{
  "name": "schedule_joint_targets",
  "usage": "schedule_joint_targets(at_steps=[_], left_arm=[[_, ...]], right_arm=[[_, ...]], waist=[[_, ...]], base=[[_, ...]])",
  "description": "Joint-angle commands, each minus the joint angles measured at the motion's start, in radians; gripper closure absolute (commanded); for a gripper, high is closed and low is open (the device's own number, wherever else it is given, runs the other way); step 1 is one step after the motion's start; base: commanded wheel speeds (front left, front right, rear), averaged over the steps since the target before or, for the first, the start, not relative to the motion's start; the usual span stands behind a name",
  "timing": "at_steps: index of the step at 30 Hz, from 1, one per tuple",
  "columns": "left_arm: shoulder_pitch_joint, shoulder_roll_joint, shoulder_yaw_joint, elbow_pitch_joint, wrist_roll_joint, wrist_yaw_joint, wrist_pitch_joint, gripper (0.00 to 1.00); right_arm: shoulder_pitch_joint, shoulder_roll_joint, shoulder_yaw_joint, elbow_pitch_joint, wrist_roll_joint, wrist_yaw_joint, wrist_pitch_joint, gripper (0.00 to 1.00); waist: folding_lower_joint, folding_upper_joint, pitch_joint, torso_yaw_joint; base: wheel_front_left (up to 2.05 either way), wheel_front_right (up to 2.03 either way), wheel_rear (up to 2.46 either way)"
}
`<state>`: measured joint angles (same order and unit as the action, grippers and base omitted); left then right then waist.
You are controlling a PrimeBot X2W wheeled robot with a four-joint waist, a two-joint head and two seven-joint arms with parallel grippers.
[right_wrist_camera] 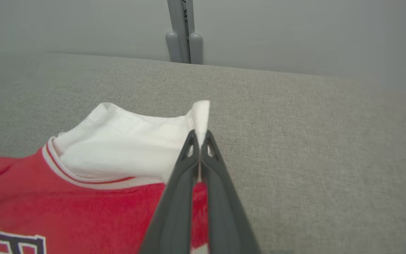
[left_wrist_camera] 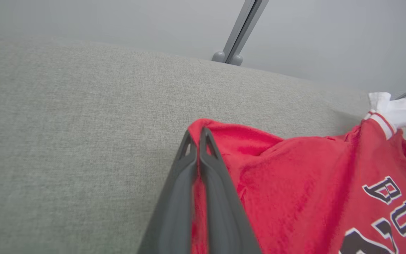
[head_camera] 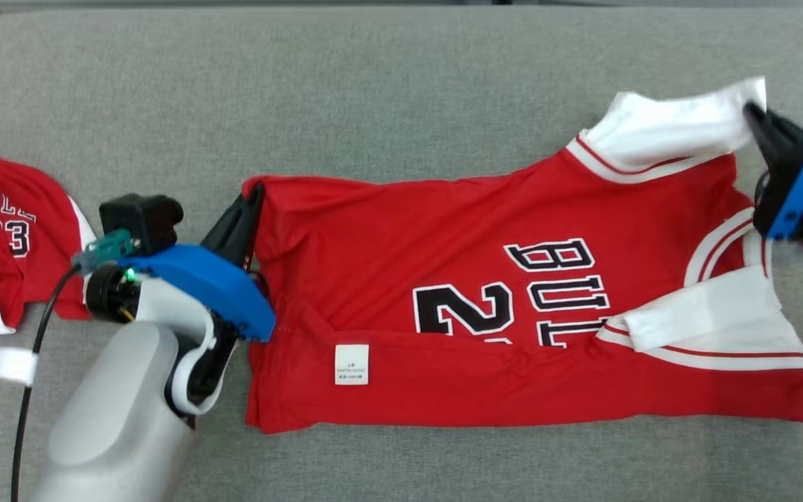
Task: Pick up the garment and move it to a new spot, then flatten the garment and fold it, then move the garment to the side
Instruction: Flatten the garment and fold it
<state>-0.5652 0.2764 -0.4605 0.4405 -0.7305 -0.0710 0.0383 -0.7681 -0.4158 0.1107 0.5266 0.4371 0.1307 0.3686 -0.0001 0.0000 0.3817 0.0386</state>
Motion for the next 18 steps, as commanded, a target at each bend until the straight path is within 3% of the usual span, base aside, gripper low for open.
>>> schedule_joint_targets(at_steps=[1,7,18], left_arm=[[0.037,0.010,0.005,-0.017,-0.003,-0.003,-0.019,1.00],[0.149,0.038,0.005,-0.073,-0.017,-0.001,-0.052,1.00],[0.296,0.062,0.023,-0.109,-0.044,0.042,-0.075,1.00]], right_arm=[[0.059,-0.014,-0.009,-0.037,0.022,0.000,0.009,1.00],[0.263,-0.011,-0.066,-0.200,0.069,0.000,0.052,1.00],[0.549,0.083,-0.205,-0.435,0.047,0.000,0.128,1.00]], waist=[[0.0001,0.0000,-0.030,-0.022],[0.0001,0.0000,-0.075,-0.043],[0.0001,0.0000,-0.121,-0.064]], base=[[0.00,0.00,0.00],[0.00,0.00,0.00],[0.00,0.00,0.00]])
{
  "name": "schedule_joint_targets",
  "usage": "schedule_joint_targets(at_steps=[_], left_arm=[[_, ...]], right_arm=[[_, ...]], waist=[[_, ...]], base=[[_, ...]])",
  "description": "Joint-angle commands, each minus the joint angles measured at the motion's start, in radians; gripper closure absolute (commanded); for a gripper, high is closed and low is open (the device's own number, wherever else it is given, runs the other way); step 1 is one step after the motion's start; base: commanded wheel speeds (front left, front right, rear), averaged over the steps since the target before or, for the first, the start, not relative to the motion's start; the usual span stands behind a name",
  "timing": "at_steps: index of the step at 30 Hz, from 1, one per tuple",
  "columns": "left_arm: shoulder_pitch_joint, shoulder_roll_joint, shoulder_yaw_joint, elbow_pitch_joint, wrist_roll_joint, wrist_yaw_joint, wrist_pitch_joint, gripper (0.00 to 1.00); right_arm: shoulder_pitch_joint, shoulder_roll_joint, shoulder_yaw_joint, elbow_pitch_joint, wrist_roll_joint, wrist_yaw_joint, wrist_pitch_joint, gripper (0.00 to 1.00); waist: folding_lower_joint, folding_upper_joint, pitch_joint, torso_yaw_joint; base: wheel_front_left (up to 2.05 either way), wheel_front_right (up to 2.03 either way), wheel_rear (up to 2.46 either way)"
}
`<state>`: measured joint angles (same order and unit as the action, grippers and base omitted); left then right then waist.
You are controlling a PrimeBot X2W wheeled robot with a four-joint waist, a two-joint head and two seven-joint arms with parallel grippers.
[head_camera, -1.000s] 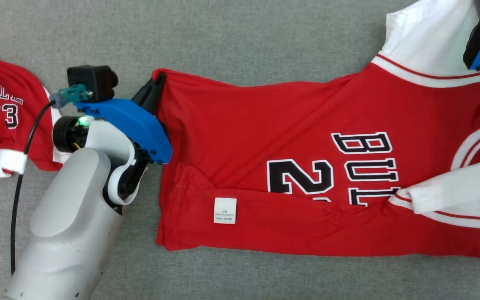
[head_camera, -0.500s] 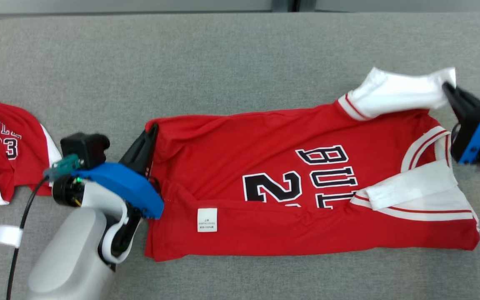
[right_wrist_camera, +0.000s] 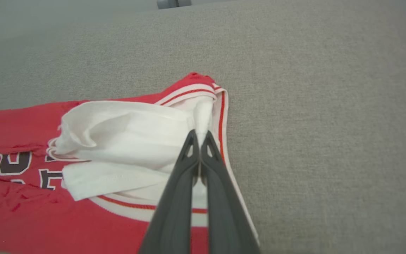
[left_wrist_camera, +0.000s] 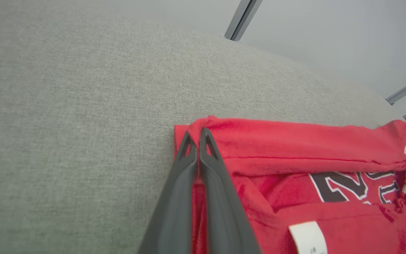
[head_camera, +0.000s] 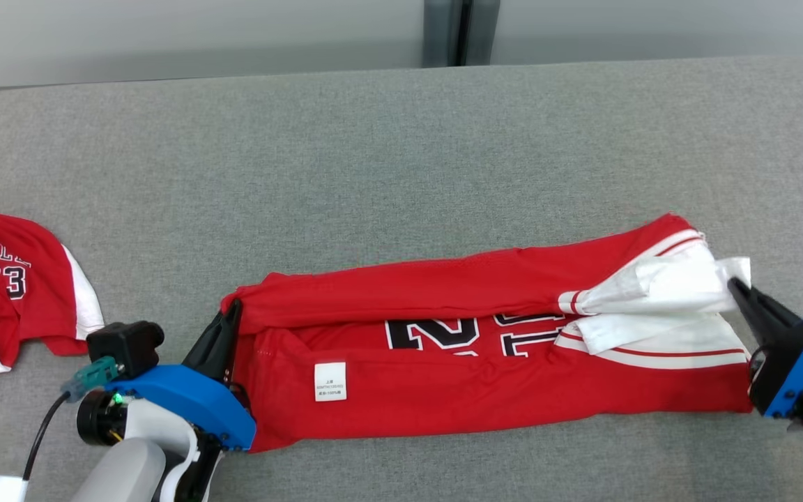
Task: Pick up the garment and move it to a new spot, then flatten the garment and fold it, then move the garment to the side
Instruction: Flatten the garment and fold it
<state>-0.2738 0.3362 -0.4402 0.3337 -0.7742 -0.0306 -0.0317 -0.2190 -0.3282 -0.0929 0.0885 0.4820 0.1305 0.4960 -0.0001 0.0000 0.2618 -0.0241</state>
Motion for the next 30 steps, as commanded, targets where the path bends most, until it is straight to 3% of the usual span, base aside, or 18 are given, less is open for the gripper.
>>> schedule_joint_targets(at_steps=[1,4,5,6,7,14,20,30], left_arm=[[0.013,0.001,0.003,-0.003,-0.003,0.006,-0.005,1.00],[0.033,-0.002,0.000,-0.004,-0.009,0.020,0.005,1.00],[0.036,-0.003,0.001,-0.005,-0.008,0.025,0.003,0.93],[0.039,-0.004,0.002,-0.004,-0.008,0.031,0.000,0.51],[0.043,-0.004,0.002,-0.004,-0.002,0.037,-0.007,0.01],[0.047,-0.003,0.027,0.001,0.029,0.059,-0.107,0.00],[0.007,0.013,0.034,-0.020,0.129,0.075,-0.216,0.00],[-0.050,0.002,0.060,-0.032,0.222,0.060,-0.234,0.00]], right_arm=[[0.020,0.006,-0.009,-0.014,-0.005,0.001,0.003,1.00],[0.075,0.037,-0.021,-0.048,-0.017,0.001,0.025,1.00],[0.089,0.044,-0.026,-0.056,-0.021,0.001,0.032,0.52],[0.098,0.050,-0.032,-0.063,-0.026,0.001,0.038,0.00],[0.113,0.059,-0.032,-0.068,-0.025,0.001,0.053,0.00],[0.165,0.098,-0.102,-0.139,-0.060,0.001,0.109,0.00],[0.109,0.129,-0.138,-0.154,-0.112,0.001,0.145,0.00],[-0.096,0.168,-0.176,0.095,-0.194,0.001,0.226,0.00]], waist=[[0.0001,0.0000,-0.002,-0.003],[0.0001,0.0000,-0.006,-0.007],[0.0001,0.0000,-0.008,-0.007],[0.0001,0.0000,-0.010,-0.007],[0.0001,0.0000,-0.012,-0.006],[0.0001,0.0000,-0.037,0.003],[0.0001,0.0000,-0.055,0.012],[0.0001,0.0000,-0.021,0.039]], base=[[0.00,0.00,0.00],[0.00,0.00,0.00],[0.00,0.00,0.00],[0.00,0.00,0.00],[0.00,0.00,0.00],[0.00,0.00,0.00],[0.00,0.00,0.00],[0.00,0.00,0.00]])
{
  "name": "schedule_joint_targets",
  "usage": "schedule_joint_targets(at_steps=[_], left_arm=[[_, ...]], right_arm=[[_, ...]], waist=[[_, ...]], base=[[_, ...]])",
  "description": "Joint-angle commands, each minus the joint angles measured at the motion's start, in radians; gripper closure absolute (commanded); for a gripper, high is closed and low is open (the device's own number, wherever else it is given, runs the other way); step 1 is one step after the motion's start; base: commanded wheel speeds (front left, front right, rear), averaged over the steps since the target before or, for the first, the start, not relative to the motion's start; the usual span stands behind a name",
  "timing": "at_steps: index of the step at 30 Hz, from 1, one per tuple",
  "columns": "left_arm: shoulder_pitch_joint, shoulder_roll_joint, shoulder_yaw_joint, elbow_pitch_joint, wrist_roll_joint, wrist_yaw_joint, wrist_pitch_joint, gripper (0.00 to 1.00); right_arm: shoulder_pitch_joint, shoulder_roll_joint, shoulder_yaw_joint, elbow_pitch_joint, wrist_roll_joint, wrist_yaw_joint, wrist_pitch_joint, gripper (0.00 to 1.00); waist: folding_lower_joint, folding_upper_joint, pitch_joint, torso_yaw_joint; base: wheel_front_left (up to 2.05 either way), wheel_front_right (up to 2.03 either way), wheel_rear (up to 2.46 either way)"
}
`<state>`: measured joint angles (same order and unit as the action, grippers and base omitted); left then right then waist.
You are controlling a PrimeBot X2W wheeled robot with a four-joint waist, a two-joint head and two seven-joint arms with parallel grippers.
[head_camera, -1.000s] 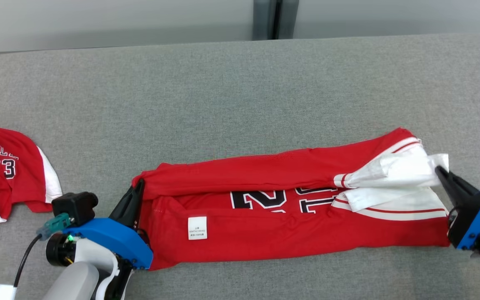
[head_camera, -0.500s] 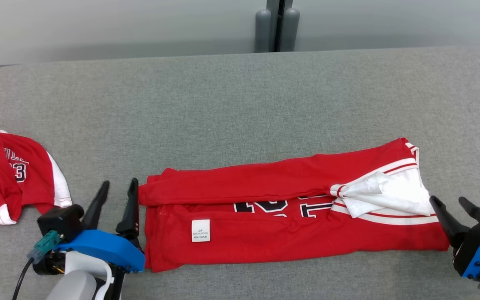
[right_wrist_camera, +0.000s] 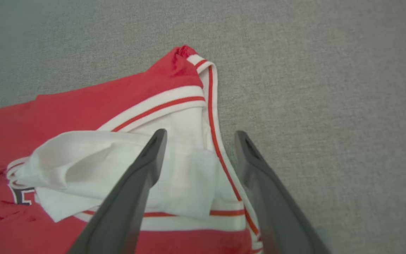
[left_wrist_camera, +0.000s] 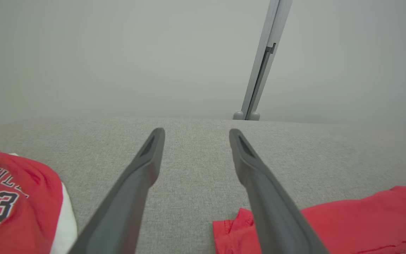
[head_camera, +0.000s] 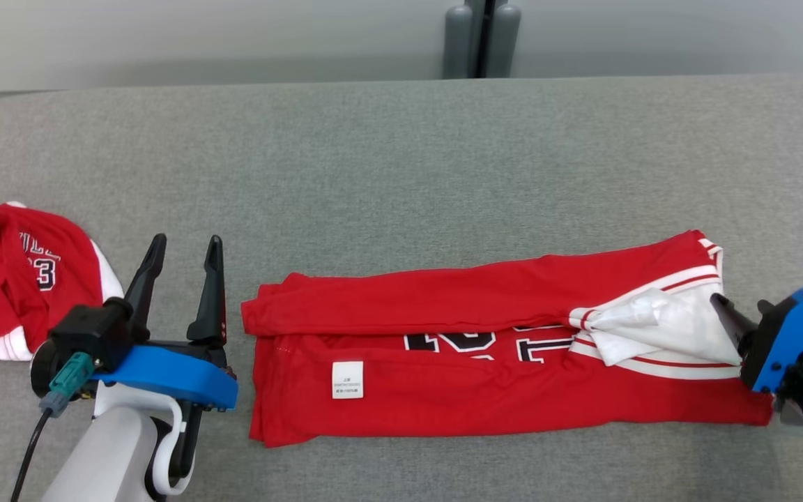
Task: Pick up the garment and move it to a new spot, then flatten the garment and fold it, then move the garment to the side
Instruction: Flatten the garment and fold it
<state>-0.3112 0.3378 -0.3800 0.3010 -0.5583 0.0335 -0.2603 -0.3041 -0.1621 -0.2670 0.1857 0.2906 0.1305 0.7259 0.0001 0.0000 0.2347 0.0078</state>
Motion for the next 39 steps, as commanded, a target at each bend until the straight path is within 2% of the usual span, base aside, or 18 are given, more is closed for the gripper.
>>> schedule_joint_targets(at_steps=[1,8,12,14,15,22,30,35,39], left_arm=[[-0.016,-0.001,-0.002,0.003,0.009,-0.007,-0.006,0.00],[-0.021,-0.015,-0.003,0.012,0.013,-0.017,-0.006,0.00],[-0.008,-0.016,0.001,0.005,0.014,-0.011,-0.006,0.00],[-0.001,-0.014,0.003,0.007,0.011,-0.010,-0.006,0.00],[0.001,-0.013,0.005,0.008,0.010,-0.009,-0.006,0.00],[0.030,-0.002,0.019,0.008,0.003,-0.001,-0.006,0.00],[0.088,0.016,0.031,-0.016,-0.004,0.017,-0.006,0.00],[0.119,0.018,0.031,-0.043,-0.009,0.036,0.001,0.00],[0.138,0.016,0.025,-0.067,-0.010,0.049,0.011,0.00]], right_arm=[[-0.027,0.003,-0.011,0.030,-0.020,0.001,-0.003,0.00],[-0.100,0.030,-0.062,0.206,-0.105,0.001,0.009,0.00],[-0.094,0.059,-0.043,0.258,-0.095,0.002,0.030,0.00],[-0.090,0.064,-0.022,0.262,-0.092,0.003,0.021,0.87],[-0.088,0.064,-0.013,0.260,-0.087,0.003,0.011,1.00],[-0.071,0.014,-0.008,0.207,-0.084,0.000,-0.049,1.00],[-0.038,-0.082,-0.080,0.102,-0.133,0.000,-0.039,1.00],[-0.025,-0.095,-0.115,0.042,-0.188,0.000,0.006,1.00],[-0.009,-0.061,-0.100,-0.002,-0.184,0.001,0.039,1.00]], waist=[[-0.0001,0.0000,0.011,0.013],[-0.0001,0.0000,0.033,0.053],[-0.0001,0.0000,0.033,0.060],[-0.0001,0.0000,0.029,0.058],[-0.0001,0.0000,0.026,0.054],[-0.0001,0.0000,-0.007,0.015],[-0.0001,0.0000,-0.053,-0.033],[-0.0001,0.0000,-0.078,-0.041],[-0.0001,0.0000,-0.088,-0.039]], base=[[0.00,0.00,0.00],[0.00,0.00,0.00],[0.00,0.00,0.00],[0.00,0.00,0.00],[0.00,0.00,0.00],[0.00,0.00,0.00],[0.00,0.00,0.00],[0.00,0.00,0.00],[0.00,0.00,0.00]])
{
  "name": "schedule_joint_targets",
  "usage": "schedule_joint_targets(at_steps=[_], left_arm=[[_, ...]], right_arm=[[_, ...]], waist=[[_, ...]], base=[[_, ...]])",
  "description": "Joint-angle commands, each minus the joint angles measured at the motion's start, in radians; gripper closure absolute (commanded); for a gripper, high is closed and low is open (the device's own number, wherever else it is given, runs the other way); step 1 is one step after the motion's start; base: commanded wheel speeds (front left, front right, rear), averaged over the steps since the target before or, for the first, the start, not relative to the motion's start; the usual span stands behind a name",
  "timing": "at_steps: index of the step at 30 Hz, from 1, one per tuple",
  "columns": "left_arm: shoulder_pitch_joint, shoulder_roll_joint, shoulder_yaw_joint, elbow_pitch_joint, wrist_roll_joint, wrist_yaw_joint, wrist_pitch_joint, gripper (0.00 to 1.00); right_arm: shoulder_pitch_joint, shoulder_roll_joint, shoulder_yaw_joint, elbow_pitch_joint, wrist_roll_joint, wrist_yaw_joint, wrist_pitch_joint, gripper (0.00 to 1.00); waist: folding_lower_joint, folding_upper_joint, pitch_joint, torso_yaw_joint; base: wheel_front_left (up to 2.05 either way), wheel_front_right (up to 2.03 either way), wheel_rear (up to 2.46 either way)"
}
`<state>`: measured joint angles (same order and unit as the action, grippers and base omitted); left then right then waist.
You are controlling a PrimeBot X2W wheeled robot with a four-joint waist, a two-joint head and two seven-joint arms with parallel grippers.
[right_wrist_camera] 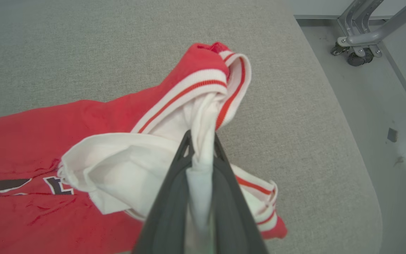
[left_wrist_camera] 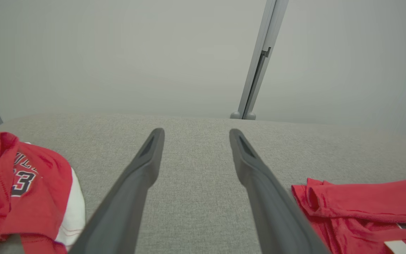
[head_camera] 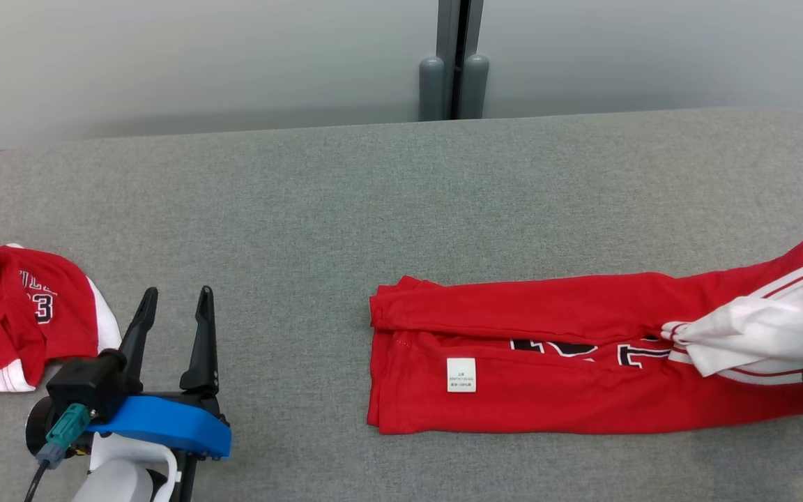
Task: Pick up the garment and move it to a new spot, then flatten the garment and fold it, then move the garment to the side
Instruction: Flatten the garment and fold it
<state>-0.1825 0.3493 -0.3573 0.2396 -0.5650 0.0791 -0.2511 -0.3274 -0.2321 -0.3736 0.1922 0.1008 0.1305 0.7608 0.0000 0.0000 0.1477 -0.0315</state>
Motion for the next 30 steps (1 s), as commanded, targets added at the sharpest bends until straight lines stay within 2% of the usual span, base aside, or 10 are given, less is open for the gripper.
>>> schedule_joint_targets(at_steps=[1,6,11,12,13,14,20,21,26,30], left_arm=[[0.013,0.004,0.001,-0.011,-0.004,0.007,0.003,0.00],[0.027,0.015,0.001,-0.037,-0.006,0.015,0.019,0.00],[0.016,0.021,0.000,-0.050,-0.008,0.018,0.028,0.00],[0.016,0.021,0.000,-0.050,-0.008,0.018,0.028,0.00],[0.009,0.020,-0.001,-0.053,-0.010,0.017,0.028,0.00],[0.006,0.019,-0.001,-0.052,-0.012,0.016,0.027,0.00],[-0.023,0.009,-0.011,-0.040,-0.010,0.002,0.021,0.00],[-0.023,0.009,-0.011,-0.040,-0.010,0.002,0.021,0.00],[-0.056,0.000,-0.029,-0.018,-0.004,-0.018,0.019,0.00],[-0.078,-0.012,-0.043,0.001,0.003,-0.026,0.017,0.00]], right_arm=[[0.014,0.023,0.018,-0.021,0.016,0.001,0.012,1.00],[0.006,0.095,0.143,-0.099,0.074,0.001,0.066,1.00],[-0.013,0.134,0.329,-0.153,0.150,0.001,0.118,1.00],[-0.013,0.134,0.329,-0.153,0.150,0.001,0.118,1.00],[-0.025,0.149,0.408,-0.156,0.173,0.001,0.115,1.00],[-0.034,0.156,0.438,-0.150,0.181,0.001,0.105,1.00],[-0.124,0.181,0.611,-0.026,0.230,0.001,0.018,1.00],[-0.124,0.181,0.611,-0.026,0.230,0.001,0.018,1.00],[-0.206,0.181,0.744,0.114,0.326,0.001,-0.069,1.00],[-0.259,0.181,0.811,0.222,0.366,0.001,-0.137,1.00]], waist=[[0.0000,0.0000,-0.002,0.001],[0.0000,0.0000,0.001,-0.003],[0.0000,0.0000,0.003,0.002],[0.0000,0.0000,0.003,0.002],[0.0000,0.0000,0.005,0.006],[0.0000,0.0000,0.006,0.008],[0.0000,0.0000,0.027,0.027],[0.0000,0.0000,0.027,0.027],[0.0000,0.0000,0.044,0.055],[0.0000,0.0000,0.052,0.078]], base=[[0.00,0.00,0.00],[0.00,0.00,0.00],[0.00,0.00,0.00],[0.00,0.00,0.00],[0.00,0.00,0.00],[0.00,0.00,0.00],[0.00,0.00,0.00],[0.00,0.00,0.00],[0.00,0.00,0.00],[0.00,0.00,0.00]])
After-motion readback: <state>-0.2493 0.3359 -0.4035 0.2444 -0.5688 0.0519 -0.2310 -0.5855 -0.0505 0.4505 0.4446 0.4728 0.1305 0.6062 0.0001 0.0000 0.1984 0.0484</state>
